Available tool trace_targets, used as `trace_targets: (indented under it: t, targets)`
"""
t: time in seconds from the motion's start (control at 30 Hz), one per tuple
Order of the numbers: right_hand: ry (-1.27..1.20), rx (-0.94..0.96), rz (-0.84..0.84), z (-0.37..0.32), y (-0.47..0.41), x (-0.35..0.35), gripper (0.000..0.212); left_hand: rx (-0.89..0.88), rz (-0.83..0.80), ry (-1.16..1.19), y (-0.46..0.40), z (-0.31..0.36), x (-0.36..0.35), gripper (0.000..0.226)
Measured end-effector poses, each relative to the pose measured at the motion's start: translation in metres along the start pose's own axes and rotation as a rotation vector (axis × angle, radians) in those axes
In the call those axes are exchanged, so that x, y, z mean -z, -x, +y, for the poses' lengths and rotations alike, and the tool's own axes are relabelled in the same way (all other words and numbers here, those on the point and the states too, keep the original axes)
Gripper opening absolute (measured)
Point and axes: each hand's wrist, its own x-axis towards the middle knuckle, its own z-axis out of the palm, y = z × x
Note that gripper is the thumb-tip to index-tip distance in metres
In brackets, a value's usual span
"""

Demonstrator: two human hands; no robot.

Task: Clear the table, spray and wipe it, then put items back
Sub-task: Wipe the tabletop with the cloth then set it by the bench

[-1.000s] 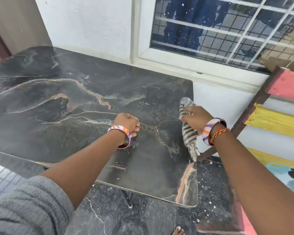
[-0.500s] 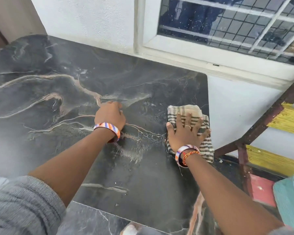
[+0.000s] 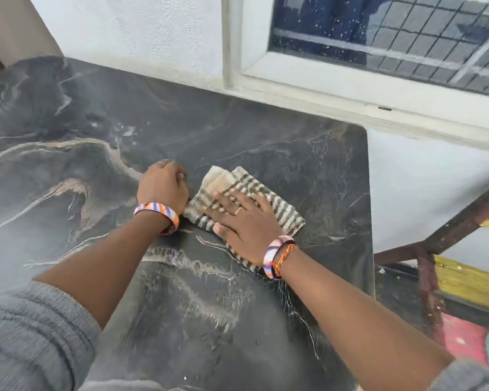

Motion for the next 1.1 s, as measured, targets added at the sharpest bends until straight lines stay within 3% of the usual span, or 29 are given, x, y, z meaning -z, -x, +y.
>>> trace_targets:
  t: [0.1,0.23,0.33,0.57,0.73,0.97,1.1]
  targets:
    - [0.031,-0.085,0.026,0.033,0.021,0.0,0.053,-0.066,-0.012,-0.018,-0.017,0.014,-0.01,0.025]
    - [0.038,-0.576,0.054,0.1,0.024,0.008,0.049,-0.108,-0.021,-0.058,-0.038,0.028,-0.024,0.026]
    - [-0.018,-0.824,0.071,0.133,0.007,0.019,0.05,-0.081,-0.044,-0.019,-0.055,0.028,-0.029,0.026]
    - [-0.117,-1.043,0.117,0.185,-0.067,0.04,0.052,-0.036,-0.021,-0.019,-0.075,0.027,-0.04,0.024]
    - [-0.094,-0.934,0.106,0.182,-0.128,0.042,0.051,-0.064,-0.018,-0.107,-0.079,0.028,-0.048,0.024]
    - [-0.101,-0.32,0.167,0.087,-0.241,0.038,0.056,-0.07,-0.01,-0.117,-0.082,0.024,-0.05,0.023]
    - [-0.025,-0.272,0.155,0.074,-0.26,0.039,0.056,-0.055,-0.017,-0.078,-0.082,0.024,-0.049,0.023]
